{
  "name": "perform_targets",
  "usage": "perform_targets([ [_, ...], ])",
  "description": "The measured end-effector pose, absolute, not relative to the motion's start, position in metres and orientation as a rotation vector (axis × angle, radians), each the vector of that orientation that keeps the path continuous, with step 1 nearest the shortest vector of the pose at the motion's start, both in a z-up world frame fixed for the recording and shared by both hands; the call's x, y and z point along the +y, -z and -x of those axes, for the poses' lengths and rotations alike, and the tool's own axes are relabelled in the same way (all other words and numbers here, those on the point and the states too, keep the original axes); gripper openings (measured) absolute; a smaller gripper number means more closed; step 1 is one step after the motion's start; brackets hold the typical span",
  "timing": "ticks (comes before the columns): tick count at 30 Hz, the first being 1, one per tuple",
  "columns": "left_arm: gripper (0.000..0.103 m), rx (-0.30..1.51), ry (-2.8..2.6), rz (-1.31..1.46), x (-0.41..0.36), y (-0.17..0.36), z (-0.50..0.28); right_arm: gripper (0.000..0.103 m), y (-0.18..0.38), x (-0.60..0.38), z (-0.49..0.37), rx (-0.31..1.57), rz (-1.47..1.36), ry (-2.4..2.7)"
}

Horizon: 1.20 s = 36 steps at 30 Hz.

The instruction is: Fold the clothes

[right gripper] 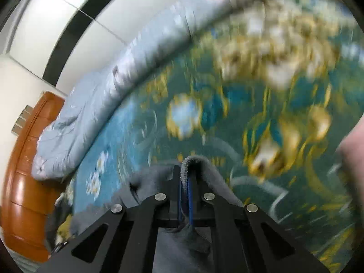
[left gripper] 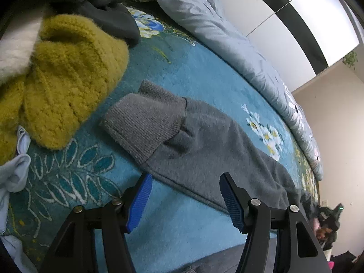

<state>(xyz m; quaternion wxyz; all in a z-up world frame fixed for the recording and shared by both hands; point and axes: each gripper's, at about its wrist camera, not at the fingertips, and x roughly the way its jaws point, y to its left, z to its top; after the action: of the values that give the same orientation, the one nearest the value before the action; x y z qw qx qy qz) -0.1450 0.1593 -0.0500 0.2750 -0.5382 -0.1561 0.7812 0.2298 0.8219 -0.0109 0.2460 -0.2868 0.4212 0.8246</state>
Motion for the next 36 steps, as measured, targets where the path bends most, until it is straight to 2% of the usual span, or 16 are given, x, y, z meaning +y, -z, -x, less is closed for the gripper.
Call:
perform_targets([
  [3, 0.066, -0.399, -2.092, 1.445, 0.163, 0.050, 0.144, 0.004, -0.014, 0.842, -0.244, 1.022, 0.618, -2.182],
  [6, 0.066, -0.402, -2.089, 1.449, 0.161, 0.047, 0.142, 0.004, -0.002, 0.856, -0.244, 0.985, 0.605, -2.054],
  [10, 0.066, -0.409, -2.088, 1.440, 0.152, 0.037, 0.135, 0.004, 0.026, 0.862, -0.240, 1.065, 0.624, -2.003],
  [14, 0.066, -0.416, -2.088, 1.432, 0.144, 0.027, 0.128, 0.008, 0.021, 0.857, -0.242, 1.098, 0.615, -2.018],
  [16, 0.066, -0.419, -2.088, 1.428, 0.140, 0.022, 0.125, 0.019, 0.006, 0.850, -0.246, 1.075, 0.629, -2.025],
  [18, 0.066, -0.425, -2.086, 1.422, 0.135, 0.018, 0.120, 0.054, -0.015, 0.837, -0.251, 1.007, 0.638, -2.053],
  [19, 0.066, -0.433, -2.081, 1.417, 0.132, 0.016, 0.116, 0.056, -0.026, 0.829, -0.253, 0.971, 0.644, -2.070],
  [26, 0.066, -0.455, -2.054, 1.433, 0.090, 0.026, 0.051, 0.060, -0.076, 0.715, -0.302, 0.830, 0.678, -2.270],
  [32, 0.066, -0.503, -1.996, 1.553, 0.056, 0.053, 0.002, 0.060, -0.043, 0.616, -0.375, 0.722, 0.791, -2.281],
  [36, 0.066, -0.508, -1.985, 1.543, 0.054, 0.054, -0.013, 0.060, -0.004, 0.600, -0.427, 0.804, 0.805, -2.170],
])
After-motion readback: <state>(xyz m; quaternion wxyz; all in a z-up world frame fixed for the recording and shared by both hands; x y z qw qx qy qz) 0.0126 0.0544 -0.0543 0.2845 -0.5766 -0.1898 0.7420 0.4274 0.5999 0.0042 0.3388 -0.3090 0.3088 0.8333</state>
